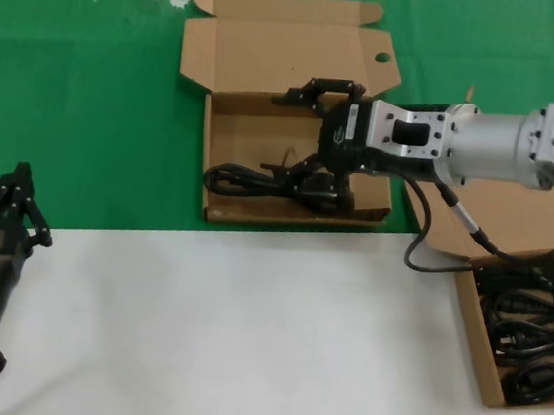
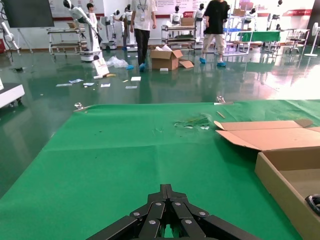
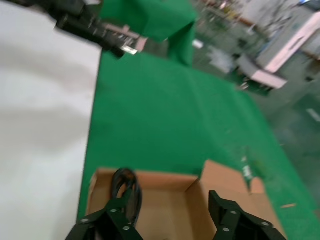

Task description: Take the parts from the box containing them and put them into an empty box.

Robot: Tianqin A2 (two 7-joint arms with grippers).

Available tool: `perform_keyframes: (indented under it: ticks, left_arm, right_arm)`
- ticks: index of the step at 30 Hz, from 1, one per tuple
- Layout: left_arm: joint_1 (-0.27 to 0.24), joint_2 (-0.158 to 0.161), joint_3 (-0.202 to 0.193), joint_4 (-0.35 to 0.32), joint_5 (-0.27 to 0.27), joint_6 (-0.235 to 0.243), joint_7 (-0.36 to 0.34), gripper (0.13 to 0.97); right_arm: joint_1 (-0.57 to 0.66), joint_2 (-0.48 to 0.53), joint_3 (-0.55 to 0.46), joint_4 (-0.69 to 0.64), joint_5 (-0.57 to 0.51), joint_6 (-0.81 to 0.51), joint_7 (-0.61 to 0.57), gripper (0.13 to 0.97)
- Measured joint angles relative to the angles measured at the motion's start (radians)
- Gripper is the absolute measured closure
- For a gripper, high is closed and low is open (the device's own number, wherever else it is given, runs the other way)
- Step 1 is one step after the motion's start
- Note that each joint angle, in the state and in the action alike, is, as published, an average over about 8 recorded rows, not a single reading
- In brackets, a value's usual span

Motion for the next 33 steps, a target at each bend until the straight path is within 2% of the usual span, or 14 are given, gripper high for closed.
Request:
perform_keyframes:
  ticks: [5,6,9,17,21,26,30,33]
  left_arm:
    - [0.0,0.0,0.0,0.0,0.0,0.0,0.0,0.957]
    - [0.0,0.0,0.0,0.0,0.0,0.0,0.0,0.957]
    - [0.0,0.0,0.0,0.0,0.0,0.0,0.0,0.957]
    - [0.0,0.0,0.0,0.0,0.0,0.0,0.0,0.932]
    - [0.0,0.0,0.0,0.0,0.0,0.0,0.0,0.916]
    - [0.0,0.0,0.0,0.0,0.0,0.0,0.0,0.849]
    - [0.0,0.0,0.0,0.0,0.0,0.0,0.0,0.809]
    - [0.0,0.0,0.0,0.0,0.0,0.0,0.0,0.744]
  right_arm:
    - [-0.061,0.033,0.039,0.12,0.025,0.039,0.048,0.53]
    - [-0.068,0.036,0.043,0.133,0.027,0.043,0.053,0.53]
    - [-0.076,0.04,0.048,0.147,0.03,0.048,0.058,0.53]
    - [-0.096,0.037,0.058,0.157,0.038,0.067,0.061,0.334]
    - [-0.128,0.031,0.074,0.17,0.053,0.1,0.064,0.284]
    - [-0.18,0.022,0.101,0.191,0.076,0.153,0.069,0.202]
    - [-0.225,0.014,0.124,0.209,0.096,0.199,0.073,0.178]
    - [-0.259,0.008,0.142,0.223,0.111,0.234,0.077,0.153]
